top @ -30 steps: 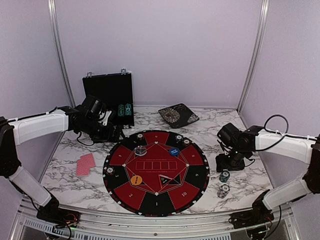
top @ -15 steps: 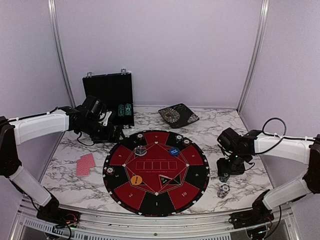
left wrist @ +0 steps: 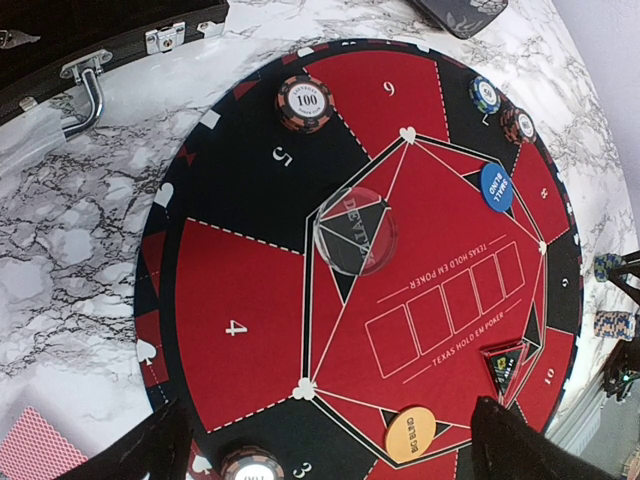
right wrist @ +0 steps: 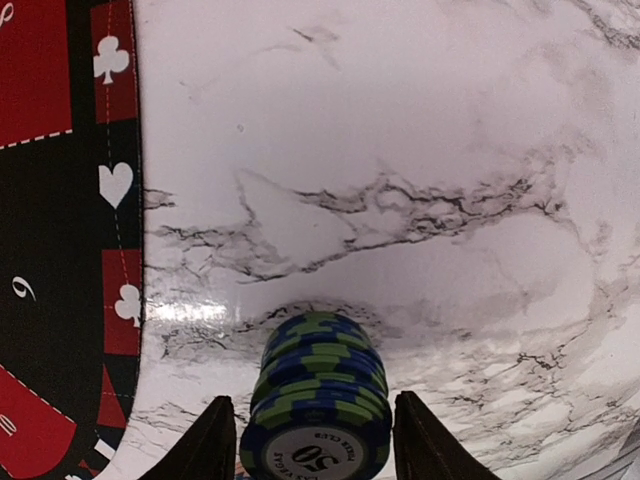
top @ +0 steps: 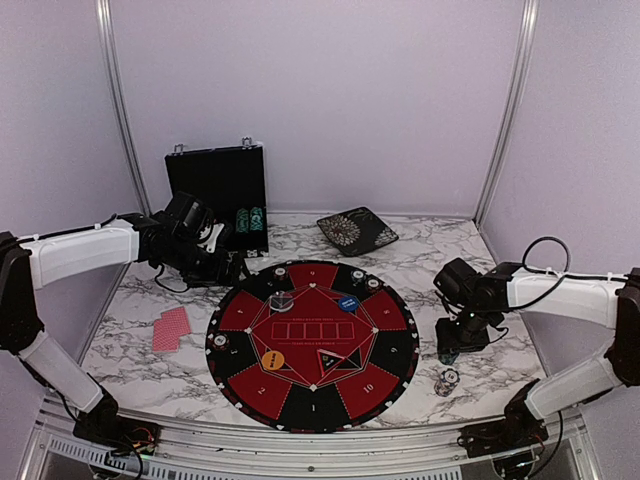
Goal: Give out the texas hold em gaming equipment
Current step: Pick up the pile of poker chips from the pile of poker chips.
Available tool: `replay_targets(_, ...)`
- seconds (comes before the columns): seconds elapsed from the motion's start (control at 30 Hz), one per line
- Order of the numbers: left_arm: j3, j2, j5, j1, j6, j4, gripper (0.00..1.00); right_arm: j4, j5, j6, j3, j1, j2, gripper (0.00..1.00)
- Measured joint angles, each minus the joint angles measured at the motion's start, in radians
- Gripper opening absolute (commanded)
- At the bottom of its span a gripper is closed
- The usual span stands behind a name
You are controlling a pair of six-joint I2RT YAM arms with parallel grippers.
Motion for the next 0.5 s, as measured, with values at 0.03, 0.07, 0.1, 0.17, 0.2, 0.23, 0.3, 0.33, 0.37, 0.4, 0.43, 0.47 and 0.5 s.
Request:
replay_targets(0.03,0.000,0.000,0.000,0.000,0.000,0.000,0.99,0.000,0.000,0.000,-0.001,0.000,0.001,0.51)
replay_targets(0.07,0.000,0.000,0.000,0.000,0.000,0.000,0.99,0.001,-0.001,0.001,-0.001,0.000,0.002,0.50)
replay_targets(0.1,0.000,0.000,0.000,0.000,0.000,0.000,0.99,0.001,-0.001,0.001,-0.001,0.000,0.002,0.50)
replay_targets(0.17,0.000,0.000,0.000,0.000,0.000,0.000,0.99,0.002,0.000,0.003,-0.001,0.000,0.003,0.50)
replay_targets(0.2,0.000,0.000,0.000,0.000,0.000,0.000,0.99,0.002,0.000,0.004,-0.001,0.000,0.004,0.49)
replay_targets(0.23,0.000,0.000,0.000,0.000,0.000,0.000,0.99,0.002,0.000,0.005,-0.001,0.000,0.005,0.49)
replay_targets(0.3,0.000,0.000,0.000,0.000,0.000,0.000,0.99,0.002,0.000,0.007,-0.001,0.000,0.006,0.48)
replay_targets(0.33,0.000,0.000,0.000,0.000,0.000,0.000,0.99,0.002,0.000,0.008,-0.001,0.000,0.006,0.48)
replay_targets(0.37,0.000,0.000,0.000,0.000,0.000,0.000,0.99,0.002,0.000,0.010,-0.001,0.000,0.007,0.48)
replay_targets(0.4,0.000,0.000,0.000,0.000,0.000,0.000,0.99,0.002,0.000,0.010,-0.001,0.000,0.007,0.48)
replay_targets(0.43,0.000,0.000,0.000,0.000,0.000,0.000,0.99,0.002,0.000,0.011,-0.001,0.000,0.008,0.47)
replay_targets(0.47,0.000,0.000,0.000,0.000,0.000,0.000,0.99,0.002,0.000,0.012,-0.001,0.000,0.010,0.47)
replay_targets(0.5,0.000,0.000,0.000,0.000,0.000,0.000,0.99,0.003,0.000,0.013,-0.001,0.000,0.012,0.46)
